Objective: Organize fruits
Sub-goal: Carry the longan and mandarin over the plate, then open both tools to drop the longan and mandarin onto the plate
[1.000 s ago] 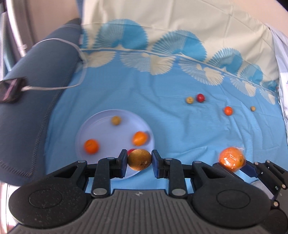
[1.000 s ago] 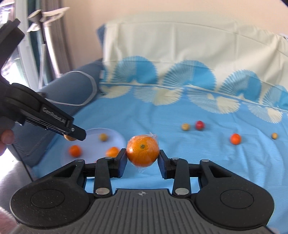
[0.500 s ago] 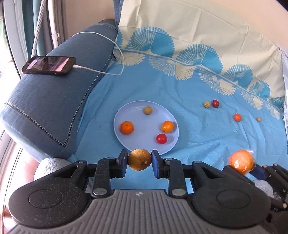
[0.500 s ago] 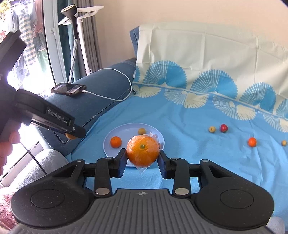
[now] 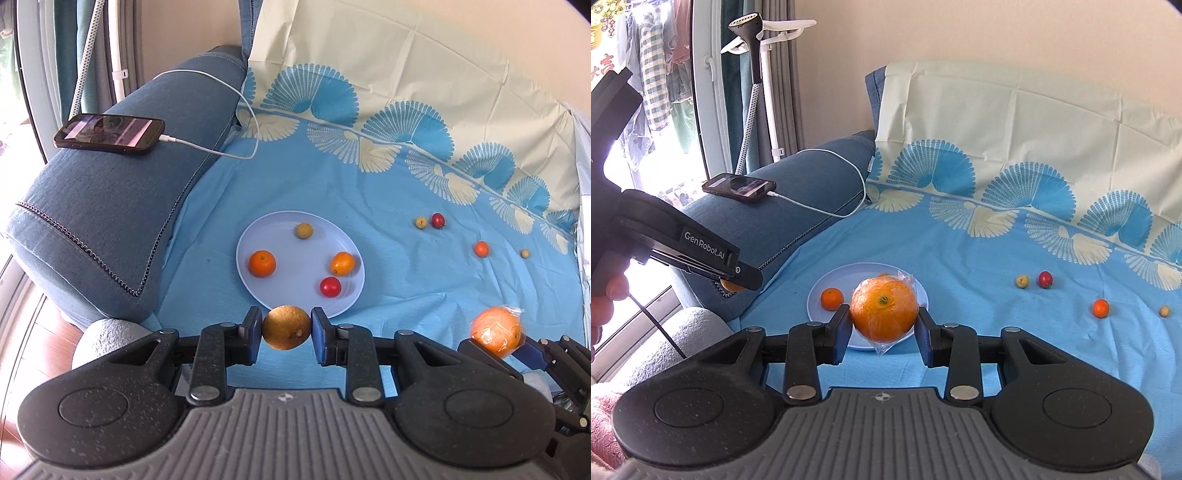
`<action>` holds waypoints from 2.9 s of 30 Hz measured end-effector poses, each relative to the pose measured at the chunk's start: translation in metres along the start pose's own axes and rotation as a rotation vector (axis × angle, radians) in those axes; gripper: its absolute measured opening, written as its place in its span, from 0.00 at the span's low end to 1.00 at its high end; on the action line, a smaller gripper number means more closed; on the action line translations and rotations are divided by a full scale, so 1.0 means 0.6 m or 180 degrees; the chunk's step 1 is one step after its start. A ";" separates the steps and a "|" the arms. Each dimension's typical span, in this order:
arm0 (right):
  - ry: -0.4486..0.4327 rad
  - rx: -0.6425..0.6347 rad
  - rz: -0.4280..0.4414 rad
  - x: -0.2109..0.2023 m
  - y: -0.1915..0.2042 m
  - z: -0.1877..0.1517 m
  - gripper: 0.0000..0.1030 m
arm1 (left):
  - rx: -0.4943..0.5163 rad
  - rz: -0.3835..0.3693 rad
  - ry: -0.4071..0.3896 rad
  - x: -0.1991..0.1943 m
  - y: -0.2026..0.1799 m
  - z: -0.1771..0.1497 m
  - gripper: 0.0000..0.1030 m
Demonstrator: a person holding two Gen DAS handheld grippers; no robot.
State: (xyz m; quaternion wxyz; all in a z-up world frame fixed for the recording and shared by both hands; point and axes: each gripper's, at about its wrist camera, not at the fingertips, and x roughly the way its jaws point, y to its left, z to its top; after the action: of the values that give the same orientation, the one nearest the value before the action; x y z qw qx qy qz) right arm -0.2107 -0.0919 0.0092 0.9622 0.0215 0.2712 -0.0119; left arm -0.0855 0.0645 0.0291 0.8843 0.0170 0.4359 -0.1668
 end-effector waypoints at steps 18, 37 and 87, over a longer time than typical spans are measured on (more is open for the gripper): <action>0.0113 0.0023 0.0016 0.019 -0.003 -0.002 0.37 | -0.0050 0.0019 0.0035 0.018 0.007 0.014 0.30; 0.0374 0.0133 0.0028 0.104 -0.023 0.007 0.37 | -0.0147 0.0091 0.0123 0.107 0.014 0.078 0.30; 0.0760 -0.0013 -0.0113 0.236 0.000 0.027 0.95 | 0.0030 0.0644 0.0233 0.177 0.033 0.067 1.00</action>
State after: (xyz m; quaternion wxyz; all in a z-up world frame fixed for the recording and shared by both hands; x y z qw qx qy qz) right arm -0.0812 -0.0944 -0.0510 0.9228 0.0160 0.3842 -0.0257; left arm 0.0111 0.0464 -0.0307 0.8799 0.0711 0.4632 -0.0780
